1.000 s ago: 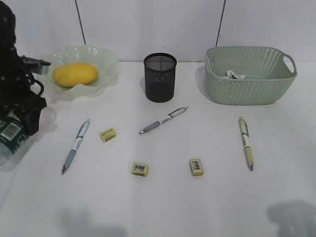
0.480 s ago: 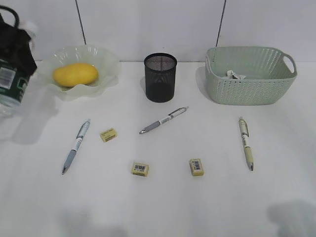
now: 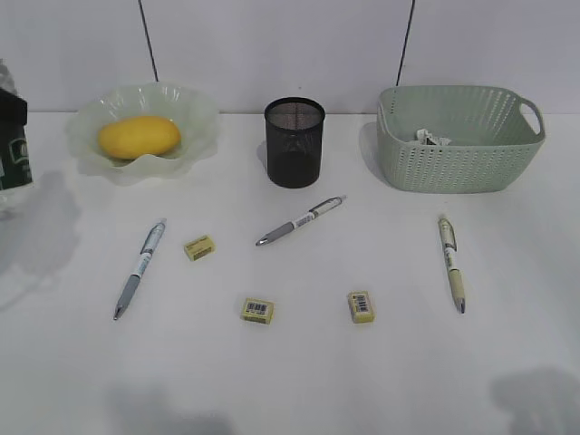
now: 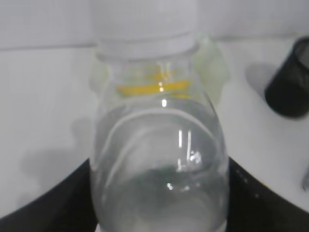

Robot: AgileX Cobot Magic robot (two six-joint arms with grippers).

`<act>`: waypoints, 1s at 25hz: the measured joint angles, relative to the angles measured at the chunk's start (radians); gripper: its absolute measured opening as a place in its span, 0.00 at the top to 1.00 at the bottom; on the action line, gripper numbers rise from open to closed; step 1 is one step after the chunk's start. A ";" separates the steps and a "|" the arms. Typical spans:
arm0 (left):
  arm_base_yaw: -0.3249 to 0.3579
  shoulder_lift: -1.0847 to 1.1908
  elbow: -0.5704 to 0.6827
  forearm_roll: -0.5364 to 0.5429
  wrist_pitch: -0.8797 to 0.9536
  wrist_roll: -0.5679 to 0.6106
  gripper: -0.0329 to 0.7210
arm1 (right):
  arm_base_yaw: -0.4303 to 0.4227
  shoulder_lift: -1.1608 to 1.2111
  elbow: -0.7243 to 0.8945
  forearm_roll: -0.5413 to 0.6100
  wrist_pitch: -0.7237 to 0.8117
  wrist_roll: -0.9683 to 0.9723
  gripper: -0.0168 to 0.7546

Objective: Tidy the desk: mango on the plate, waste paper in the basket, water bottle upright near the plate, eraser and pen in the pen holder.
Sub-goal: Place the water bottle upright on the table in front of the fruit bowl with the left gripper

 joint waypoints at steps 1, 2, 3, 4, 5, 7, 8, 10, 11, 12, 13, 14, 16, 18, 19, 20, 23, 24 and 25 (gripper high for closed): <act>0.000 -0.015 0.069 -0.019 -0.109 0.000 0.28 | 0.000 0.000 0.000 0.000 0.000 0.000 0.22; -0.001 -0.024 0.134 -0.041 -0.202 0.000 0.28 | 0.000 0.000 0.000 0.000 0.000 0.000 0.22; -0.001 -0.025 0.185 -0.062 -0.310 0.000 0.28 | 0.000 0.000 0.000 0.000 0.000 0.000 0.22; -0.001 -0.023 0.239 -0.070 -0.411 0.000 0.28 | 0.000 0.000 0.000 0.000 0.000 0.000 0.22; -0.001 -0.016 0.285 -0.075 -0.504 0.000 0.28 | 0.000 0.000 0.000 0.000 0.000 0.000 0.22; -0.001 0.012 0.338 -0.080 -0.655 0.000 0.28 | 0.000 0.000 0.000 0.000 0.000 0.000 0.22; -0.001 0.033 0.352 -0.081 -0.719 0.000 0.28 | 0.000 0.000 0.000 0.000 0.000 0.000 0.22; -0.001 0.087 0.358 -0.081 -0.823 0.000 0.28 | 0.000 0.000 0.000 0.000 0.000 0.000 0.22; -0.001 0.113 0.358 -0.081 -0.875 0.000 0.28 | 0.000 0.000 0.000 0.000 0.000 0.000 0.22; -0.001 0.146 0.358 -0.080 -0.920 0.000 0.28 | 0.000 0.000 0.000 0.000 0.000 0.000 0.22; -0.001 0.182 0.358 -0.077 -0.956 0.000 0.28 | 0.000 0.000 0.000 0.000 -0.001 0.000 0.22; -0.001 0.220 0.358 -0.069 -0.999 0.000 0.28 | 0.000 0.000 0.000 0.000 -0.001 0.000 0.22; -0.001 0.292 0.360 -0.045 -1.092 -0.007 0.28 | 0.000 0.000 0.000 0.000 -0.001 0.000 0.22; -0.001 0.364 0.360 -0.011 -1.186 -0.031 0.28 | 0.000 0.000 0.000 0.000 -0.001 0.000 0.22; -0.001 0.402 0.360 0.004 -1.234 -0.048 0.28 | 0.000 0.000 0.000 0.000 -0.001 0.000 0.22; -0.001 0.440 0.360 0.012 -1.269 -0.068 0.28 | 0.000 0.000 0.000 0.000 -0.001 0.000 0.22; -0.001 0.545 0.360 0.024 -1.371 -0.101 0.28 | 0.000 0.000 0.000 0.000 -0.001 0.000 0.22; -0.001 0.582 0.356 0.025 -1.388 -0.106 0.28 | 0.000 0.000 0.000 0.000 -0.001 0.000 0.22; -0.001 0.610 0.348 0.026 -1.396 -0.110 0.28 | 0.000 0.000 0.000 0.000 -0.001 0.000 0.22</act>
